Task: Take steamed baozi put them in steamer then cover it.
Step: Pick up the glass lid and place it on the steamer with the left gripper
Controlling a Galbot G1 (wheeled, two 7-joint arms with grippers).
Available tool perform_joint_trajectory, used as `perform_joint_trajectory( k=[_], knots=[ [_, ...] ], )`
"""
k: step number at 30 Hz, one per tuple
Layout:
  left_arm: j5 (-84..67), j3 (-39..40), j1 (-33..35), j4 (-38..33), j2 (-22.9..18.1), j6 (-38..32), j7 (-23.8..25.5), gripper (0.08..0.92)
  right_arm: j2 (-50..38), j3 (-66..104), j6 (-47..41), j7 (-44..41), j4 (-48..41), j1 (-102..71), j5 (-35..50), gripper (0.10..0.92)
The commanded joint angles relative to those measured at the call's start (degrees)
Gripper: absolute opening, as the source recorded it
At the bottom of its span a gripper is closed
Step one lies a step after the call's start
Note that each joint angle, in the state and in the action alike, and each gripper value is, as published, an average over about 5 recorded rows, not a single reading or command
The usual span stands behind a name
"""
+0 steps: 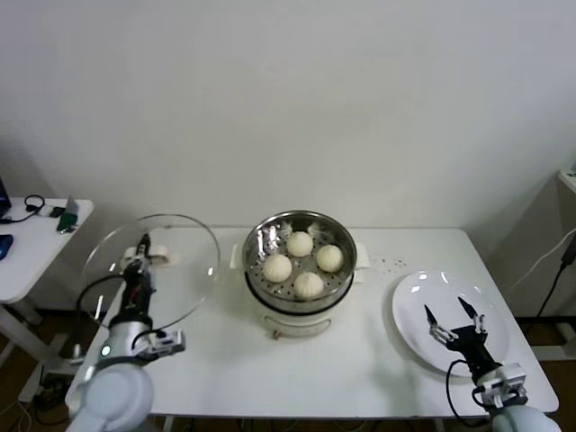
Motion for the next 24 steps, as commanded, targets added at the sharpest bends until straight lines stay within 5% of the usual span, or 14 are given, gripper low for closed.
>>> perform_joint_trajectory(
  k=[1, 9, 24],
  knots=[
    [4.3, 20.1, -20.8, 0.6, -2.3, 9.0, 12.0, 0.15, 0.7, -1.3, -0.1, 0.2, -0.9, 1.8, -2.0, 0.823],
    [9.1, 28.9, -28.2, 7.0, -10.7, 9.6, 16.0, 0.15, 1.2, -0.7, 0.0, 0.3, -1.3, 2.0, -2.9, 0.823],
    [14.1, 32.6, -30.6, 19.3, -25.1, 9.5, 14.4, 0.15, 2.5, 1.3, 0.8, -0.1, -1.9, 1.1, -3.7, 0.823]
  ],
)
